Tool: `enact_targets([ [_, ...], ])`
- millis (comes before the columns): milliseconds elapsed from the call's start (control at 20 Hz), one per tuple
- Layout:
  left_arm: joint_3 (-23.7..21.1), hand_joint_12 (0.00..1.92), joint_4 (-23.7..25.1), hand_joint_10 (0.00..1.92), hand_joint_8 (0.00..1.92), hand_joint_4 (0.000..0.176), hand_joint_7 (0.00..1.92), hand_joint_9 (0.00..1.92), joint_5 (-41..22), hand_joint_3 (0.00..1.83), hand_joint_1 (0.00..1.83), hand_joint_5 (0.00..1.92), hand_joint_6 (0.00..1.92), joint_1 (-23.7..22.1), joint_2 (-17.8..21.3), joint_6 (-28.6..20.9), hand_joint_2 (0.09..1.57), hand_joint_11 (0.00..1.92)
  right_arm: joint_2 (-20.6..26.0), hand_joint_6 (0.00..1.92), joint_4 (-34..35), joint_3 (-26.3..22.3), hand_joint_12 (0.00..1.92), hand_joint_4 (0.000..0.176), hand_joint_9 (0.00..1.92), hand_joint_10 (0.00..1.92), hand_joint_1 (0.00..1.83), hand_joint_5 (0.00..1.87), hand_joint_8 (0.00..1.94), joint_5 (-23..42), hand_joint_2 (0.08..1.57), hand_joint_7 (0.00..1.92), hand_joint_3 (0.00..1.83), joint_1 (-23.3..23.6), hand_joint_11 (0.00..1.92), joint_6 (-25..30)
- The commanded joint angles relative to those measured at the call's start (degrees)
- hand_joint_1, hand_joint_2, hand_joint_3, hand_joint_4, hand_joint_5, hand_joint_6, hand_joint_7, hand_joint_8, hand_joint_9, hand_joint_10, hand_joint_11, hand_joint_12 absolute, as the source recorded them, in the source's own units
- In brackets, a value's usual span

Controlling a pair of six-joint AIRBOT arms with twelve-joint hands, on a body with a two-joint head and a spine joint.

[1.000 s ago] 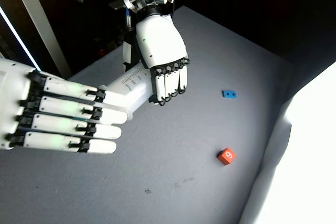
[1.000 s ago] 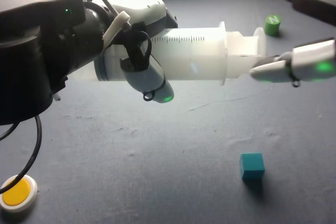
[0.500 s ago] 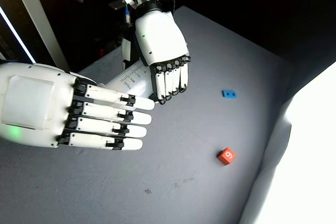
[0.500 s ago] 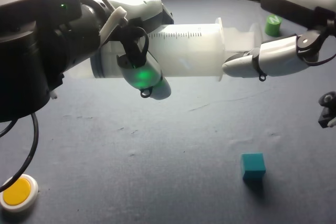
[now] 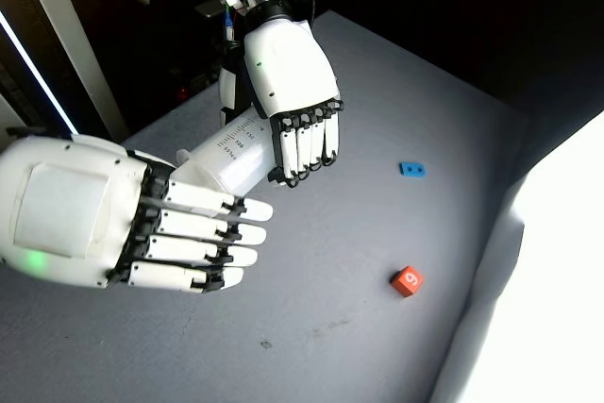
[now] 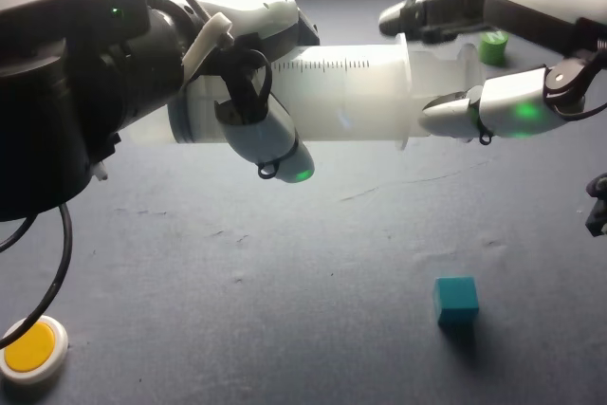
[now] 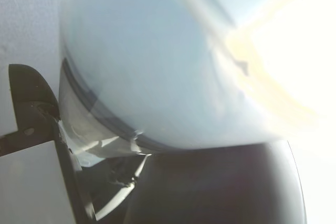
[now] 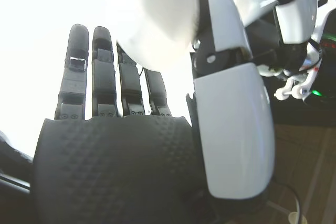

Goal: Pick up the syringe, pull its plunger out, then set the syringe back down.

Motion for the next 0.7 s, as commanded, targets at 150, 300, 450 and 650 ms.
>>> enact_targets([
  [150,0.03,1.46,3.10,1.14,1.35,0.000,0.87,0.76,1.10,0.00,1.21,0.77,1.16,-1.20,0.16,-0.11,1.20,0.51,0.25,1.22,-1.16,0.18,1.50,0.000,0.72,1.12,1.16,0.79,1.38,6.14,1.22,0.80,0.00,0.27,0.43,0.14],
  [300,0.08,1.45,3.09,1.39,1.30,0.000,0.85,0.76,1.08,0.00,1.32,0.74,1.16,-1.45,0.15,-0.12,1.20,0.51,0.27,1.23,-1.16,0.22,1.40,0.000,0.91,0.99,1.21,0.75,1.15,6.15,1.18,0.96,0.00,0.06,0.61,0.07],
  [450,0.08,1.47,3.09,1.48,1.34,0.000,0.82,0.73,1.06,0.00,1.34,0.72,1.19,-1.49,0.15,-0.12,1.21,0.50,0.31,1.24,-1.16,0.21,1.43,0.000,0.89,1.03,1.20,0.76,1.20,6.14,1.19,0.93,0.00,-0.43,0.59,-0.50],
  [650,0.00,1.46,3.23,1.48,1.32,0.000,0.82,0.74,1.06,0.00,1.35,0.73,1.19,-1.52,0.15,-0.11,1.21,0.50,1.31,1.31,-1.16,0.22,1.43,0.000,0.86,1.02,1.19,0.72,1.20,6.15,1.20,0.91,0.00,-1.15,0.56,-0.89],
])
